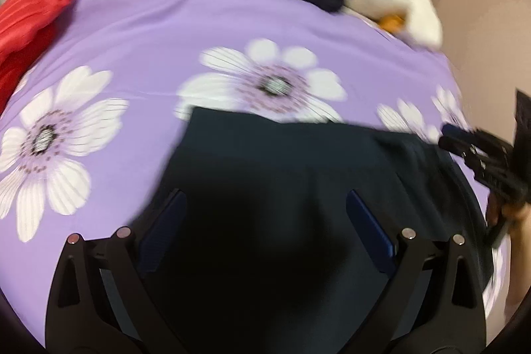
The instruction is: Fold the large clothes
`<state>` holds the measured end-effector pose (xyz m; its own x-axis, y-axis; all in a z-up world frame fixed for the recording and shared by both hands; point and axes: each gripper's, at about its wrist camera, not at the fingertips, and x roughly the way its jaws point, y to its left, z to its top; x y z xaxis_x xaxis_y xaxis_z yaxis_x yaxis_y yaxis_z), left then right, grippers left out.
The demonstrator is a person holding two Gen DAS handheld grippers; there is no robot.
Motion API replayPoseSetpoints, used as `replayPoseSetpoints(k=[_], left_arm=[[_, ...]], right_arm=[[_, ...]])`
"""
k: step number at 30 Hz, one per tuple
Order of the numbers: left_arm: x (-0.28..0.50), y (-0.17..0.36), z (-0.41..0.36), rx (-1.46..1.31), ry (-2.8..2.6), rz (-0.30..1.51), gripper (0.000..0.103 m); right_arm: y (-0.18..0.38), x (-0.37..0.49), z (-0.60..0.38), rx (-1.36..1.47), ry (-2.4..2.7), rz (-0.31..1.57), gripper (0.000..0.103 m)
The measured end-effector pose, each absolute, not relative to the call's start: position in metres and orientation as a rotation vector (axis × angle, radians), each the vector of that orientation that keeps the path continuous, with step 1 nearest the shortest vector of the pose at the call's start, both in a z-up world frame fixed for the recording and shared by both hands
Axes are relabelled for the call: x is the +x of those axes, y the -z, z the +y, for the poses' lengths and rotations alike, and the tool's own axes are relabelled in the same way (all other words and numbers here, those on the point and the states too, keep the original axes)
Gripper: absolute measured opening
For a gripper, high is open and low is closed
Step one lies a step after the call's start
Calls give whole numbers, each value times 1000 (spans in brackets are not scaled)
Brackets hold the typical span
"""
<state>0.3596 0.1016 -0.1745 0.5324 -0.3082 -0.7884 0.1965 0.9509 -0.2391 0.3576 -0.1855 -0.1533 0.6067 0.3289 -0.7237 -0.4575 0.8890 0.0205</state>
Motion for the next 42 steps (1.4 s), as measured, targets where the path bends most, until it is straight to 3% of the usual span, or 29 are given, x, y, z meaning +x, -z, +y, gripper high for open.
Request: replayPoseSetpoints(k=[4,6,9,14,15,16,17,27,34,42], left_arm=[[362,196,63,-20,368,1030,98],[370,209,52,-10,343,1061,98],[390,223,47,-21,266,1074,98],[418,223,60,-111,183,1057,98],[421,223,63,-117,163,1053,98],[422,223,65,-119,156,1051,98],[423,221,68,-111,138,1044,98],[380,192,107,-97,200,1010,98],[329,211,90,9,338,1032,98],[301,222,149,-61,225,1020,98]], right_arm=[[171,329,-168,-266,-624,866,35],[186,328,-149,-346,-641,902,30],[209,353,-139,-403,-505,935,23],[215,391,-164,-356,-261,905,22],[214,397,-173,-348,-213,908,25],[212,400,-183,-300,-198,917,38],[209,399,-191,-273,-183,917,42],[164,342,-257,-129,-132,863,44],[206,300,-233,-203,-237,1023,44],[199,283,-300,-127,-25,986,47]])
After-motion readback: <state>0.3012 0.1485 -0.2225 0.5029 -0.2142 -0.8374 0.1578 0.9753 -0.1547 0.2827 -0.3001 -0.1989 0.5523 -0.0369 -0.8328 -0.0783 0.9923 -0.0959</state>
